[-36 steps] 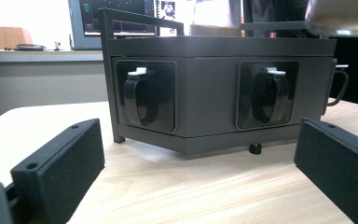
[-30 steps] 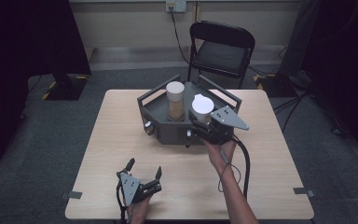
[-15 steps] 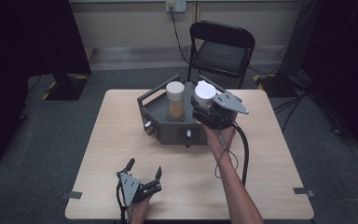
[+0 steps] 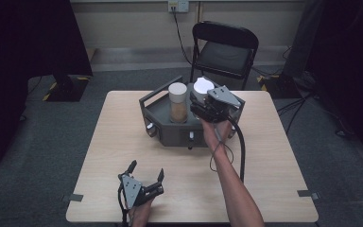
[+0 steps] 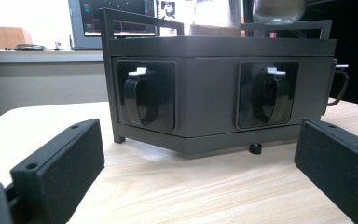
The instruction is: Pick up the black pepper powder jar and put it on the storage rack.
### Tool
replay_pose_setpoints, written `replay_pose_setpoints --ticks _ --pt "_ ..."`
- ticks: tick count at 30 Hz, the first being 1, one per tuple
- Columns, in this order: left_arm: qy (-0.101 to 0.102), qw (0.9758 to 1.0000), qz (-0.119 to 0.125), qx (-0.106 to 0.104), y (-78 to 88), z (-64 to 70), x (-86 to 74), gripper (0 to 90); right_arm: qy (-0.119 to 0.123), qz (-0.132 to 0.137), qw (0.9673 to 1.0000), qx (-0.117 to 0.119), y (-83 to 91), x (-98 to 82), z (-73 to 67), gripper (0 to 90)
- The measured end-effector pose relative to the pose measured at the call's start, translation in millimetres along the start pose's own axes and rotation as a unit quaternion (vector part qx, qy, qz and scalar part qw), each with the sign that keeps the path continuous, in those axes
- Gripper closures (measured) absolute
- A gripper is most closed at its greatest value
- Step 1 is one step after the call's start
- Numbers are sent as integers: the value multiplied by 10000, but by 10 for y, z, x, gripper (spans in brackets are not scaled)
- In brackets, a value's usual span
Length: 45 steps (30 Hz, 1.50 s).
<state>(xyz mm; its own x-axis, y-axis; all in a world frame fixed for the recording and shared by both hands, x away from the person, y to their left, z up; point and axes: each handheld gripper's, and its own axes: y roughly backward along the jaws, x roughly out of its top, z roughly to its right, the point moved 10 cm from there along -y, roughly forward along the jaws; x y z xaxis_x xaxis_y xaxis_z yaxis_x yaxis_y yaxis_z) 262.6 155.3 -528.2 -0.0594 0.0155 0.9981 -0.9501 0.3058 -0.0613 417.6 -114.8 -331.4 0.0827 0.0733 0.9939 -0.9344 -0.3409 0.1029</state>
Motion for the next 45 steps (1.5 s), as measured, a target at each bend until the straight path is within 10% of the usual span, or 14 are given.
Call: replay_pose_setpoints --ticks 45 --pt "1 10000 3 7 2 0 0 9 -173 -200 9996 -43 -220 -295 89 305"
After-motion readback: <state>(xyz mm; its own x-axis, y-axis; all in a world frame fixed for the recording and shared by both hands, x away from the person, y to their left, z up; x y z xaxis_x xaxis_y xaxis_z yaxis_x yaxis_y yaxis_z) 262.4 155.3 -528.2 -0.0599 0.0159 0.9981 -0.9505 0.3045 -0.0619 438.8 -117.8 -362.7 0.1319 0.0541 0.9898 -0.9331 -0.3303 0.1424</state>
